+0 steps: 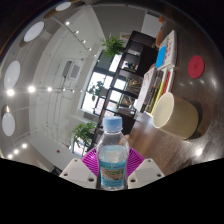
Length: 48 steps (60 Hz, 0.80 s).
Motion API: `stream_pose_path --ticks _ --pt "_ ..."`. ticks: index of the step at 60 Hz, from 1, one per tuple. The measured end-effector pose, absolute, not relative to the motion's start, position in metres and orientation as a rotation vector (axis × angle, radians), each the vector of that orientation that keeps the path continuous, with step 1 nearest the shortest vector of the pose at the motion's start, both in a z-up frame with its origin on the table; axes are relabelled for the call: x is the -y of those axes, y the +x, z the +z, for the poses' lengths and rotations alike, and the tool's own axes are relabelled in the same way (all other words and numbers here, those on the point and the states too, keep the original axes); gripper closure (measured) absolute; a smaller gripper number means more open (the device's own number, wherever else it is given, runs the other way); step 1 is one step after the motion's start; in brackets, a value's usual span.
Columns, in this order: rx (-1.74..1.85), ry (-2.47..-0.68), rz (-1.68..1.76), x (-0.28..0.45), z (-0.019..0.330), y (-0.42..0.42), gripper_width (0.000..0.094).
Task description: Pour water
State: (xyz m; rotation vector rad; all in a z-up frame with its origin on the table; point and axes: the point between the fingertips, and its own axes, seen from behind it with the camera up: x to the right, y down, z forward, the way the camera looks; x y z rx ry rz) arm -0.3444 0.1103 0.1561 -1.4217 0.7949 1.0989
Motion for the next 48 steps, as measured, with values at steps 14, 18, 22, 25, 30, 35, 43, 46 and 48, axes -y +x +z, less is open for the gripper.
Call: stream_pose_path --ticks 14,18,22,25,30,35,43,46,48 --pt "-1.199 -1.069 1.480 -0.118 0.183 -0.314 0.0632" --pt "-1.296 -0.963 1.564 -0.113 0.187 -0.307 0.0631" --pt "-1.377 -0.853 1.632 -0.119 0.187 -0.297 0.0634" --pt "-1.428 -0.787 1.679 -0.117 0.185 -0.295 0.0632" --pt "-1.504 -0.663 1.719 -0.113 0.189 -0.274 0.0632" --pt "-1.550 -0.595 1.748 -0.110 0.189 -0.269 0.0636" --pt "-1.549 -0.647 1.738 -0.113 0.187 -0.275 0.0617" --pt "-1.500 -0.696 1.708 -0.117 0.192 -0.276 0.0620" --pt "-1.456 -0.747 1.674 -0.120 0.198 -0.278 0.0620"
